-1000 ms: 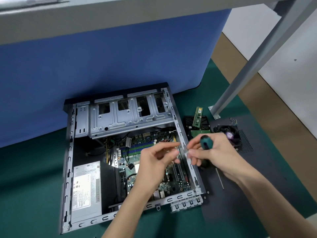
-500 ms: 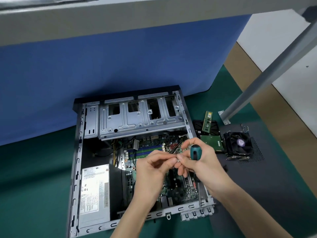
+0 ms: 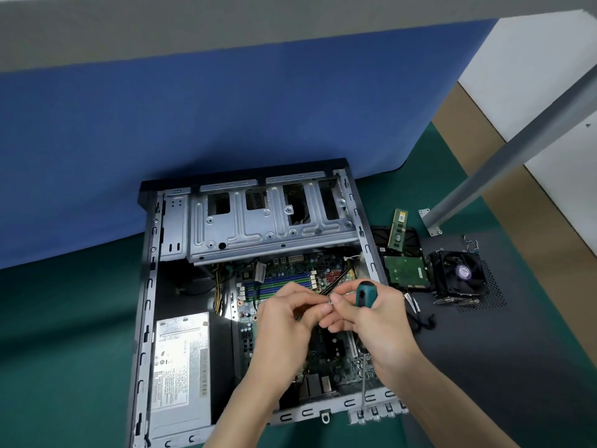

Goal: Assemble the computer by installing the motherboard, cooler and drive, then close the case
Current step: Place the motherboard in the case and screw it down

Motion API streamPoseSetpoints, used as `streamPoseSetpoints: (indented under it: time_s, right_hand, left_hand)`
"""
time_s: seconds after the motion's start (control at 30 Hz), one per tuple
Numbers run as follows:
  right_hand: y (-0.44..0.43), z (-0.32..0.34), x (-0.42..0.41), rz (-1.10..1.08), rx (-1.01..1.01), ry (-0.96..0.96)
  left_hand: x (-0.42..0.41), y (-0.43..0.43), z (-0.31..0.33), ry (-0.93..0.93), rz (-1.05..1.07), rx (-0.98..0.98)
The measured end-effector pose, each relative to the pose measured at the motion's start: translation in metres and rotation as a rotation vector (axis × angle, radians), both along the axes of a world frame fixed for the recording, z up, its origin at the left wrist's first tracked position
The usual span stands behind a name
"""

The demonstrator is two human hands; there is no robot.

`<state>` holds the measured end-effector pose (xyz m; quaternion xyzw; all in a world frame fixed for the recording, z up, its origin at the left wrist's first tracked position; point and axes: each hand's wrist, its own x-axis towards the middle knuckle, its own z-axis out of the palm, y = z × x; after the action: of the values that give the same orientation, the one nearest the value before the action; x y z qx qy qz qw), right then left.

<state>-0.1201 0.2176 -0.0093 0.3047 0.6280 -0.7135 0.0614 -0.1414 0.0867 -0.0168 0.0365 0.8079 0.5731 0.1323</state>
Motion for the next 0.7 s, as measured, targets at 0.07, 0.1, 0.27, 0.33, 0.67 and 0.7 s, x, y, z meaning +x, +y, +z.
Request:
streamPoseSetpoints:
  time_s: [0.07, 0.1, 0.27, 0.33, 0.67, 0.7]
  right_hand:
    - [-0.001, 0.001, -0.001, 0.006, -0.030, -0.033]
    - [-0.001, 0.001, -0.002, 0.006, -0.047, -0.048]
    - [-0.001, 0.001, -0.005, 0.021, -0.132, -0.154]
    - [0.001, 0.002, -0.006, 0.039, -0.194, -0.201]
    - [0.005, 0.001, -0.003, -0.029, -0.548, -0.306]
    - [0.005, 0.000, -0.003, -0.034, -0.559, -0.311]
  left_hand:
    - [-0.003, -0.001, -0.001, 0.045, -0.025, -0.073]
    - [-0.004, -0.001, -0.002, 0.080, -0.037, -0.111]
    - [0.000, -0.001, -0.001, 0.199, -0.026, -0.135]
    - [-0.001, -0.002, -0.002, 0.185, -0.022, -0.112]
    - [-0.003, -0.002, -0.010, 0.240, 0.019, -0.045]
    - [-0.005, -0.003, -0.011, 0.253, 0.016, -0.047]
